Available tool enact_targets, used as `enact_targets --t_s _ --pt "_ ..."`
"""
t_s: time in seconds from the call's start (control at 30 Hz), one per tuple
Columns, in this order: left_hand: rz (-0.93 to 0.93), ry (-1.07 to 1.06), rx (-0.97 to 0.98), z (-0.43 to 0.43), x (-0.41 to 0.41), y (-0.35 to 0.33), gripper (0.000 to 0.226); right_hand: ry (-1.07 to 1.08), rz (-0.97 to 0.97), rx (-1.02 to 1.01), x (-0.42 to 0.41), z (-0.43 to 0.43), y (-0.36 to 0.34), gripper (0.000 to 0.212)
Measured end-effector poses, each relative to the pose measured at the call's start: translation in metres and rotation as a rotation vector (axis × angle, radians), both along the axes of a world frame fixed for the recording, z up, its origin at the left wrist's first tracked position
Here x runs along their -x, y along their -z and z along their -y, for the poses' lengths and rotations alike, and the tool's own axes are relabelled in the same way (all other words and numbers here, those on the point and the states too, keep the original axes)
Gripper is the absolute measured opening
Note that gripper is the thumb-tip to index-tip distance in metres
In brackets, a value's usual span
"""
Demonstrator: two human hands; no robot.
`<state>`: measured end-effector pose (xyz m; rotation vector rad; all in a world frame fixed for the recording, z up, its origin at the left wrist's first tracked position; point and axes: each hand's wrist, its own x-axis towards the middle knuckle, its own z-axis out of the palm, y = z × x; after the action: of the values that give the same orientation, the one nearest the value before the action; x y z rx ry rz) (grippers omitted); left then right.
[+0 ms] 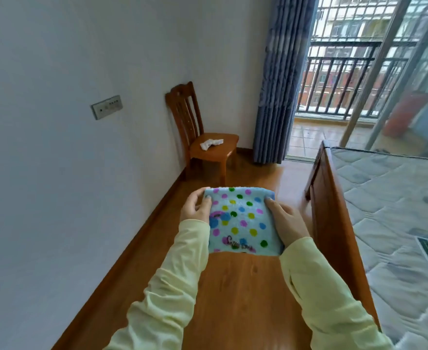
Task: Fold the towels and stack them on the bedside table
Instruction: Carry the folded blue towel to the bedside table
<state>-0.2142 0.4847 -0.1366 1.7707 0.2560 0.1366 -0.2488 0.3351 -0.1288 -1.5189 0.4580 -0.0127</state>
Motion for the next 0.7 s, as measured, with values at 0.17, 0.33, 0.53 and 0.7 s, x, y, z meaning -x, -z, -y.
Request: enact_targets --t_s 0.17,0.33,0.53,0.7 --pt "0.018 0.156 -0.042 0.01 -0.075 -0.003 0.029 0.158 0.019 -0.012 -0.057 0.006 0.004 0.023" --pt "-0.015 0.276 -0.036 0.033 -0.135 0.002 0.029 0.277 0.026 -0.001 -0.106 0.024 0.009 0.025" --pt "-0.013 0.344 0.003 0.077 -0.211 0.007 0.03 0.345 0.015 0.005 -0.176 0.065 0.015 0.026" --pt "-0.008 0.372 -0.006 0.13 -0.283 0.007 0.03 0.352 0.033 0.004 -0.246 0.117 0.016 0.027"
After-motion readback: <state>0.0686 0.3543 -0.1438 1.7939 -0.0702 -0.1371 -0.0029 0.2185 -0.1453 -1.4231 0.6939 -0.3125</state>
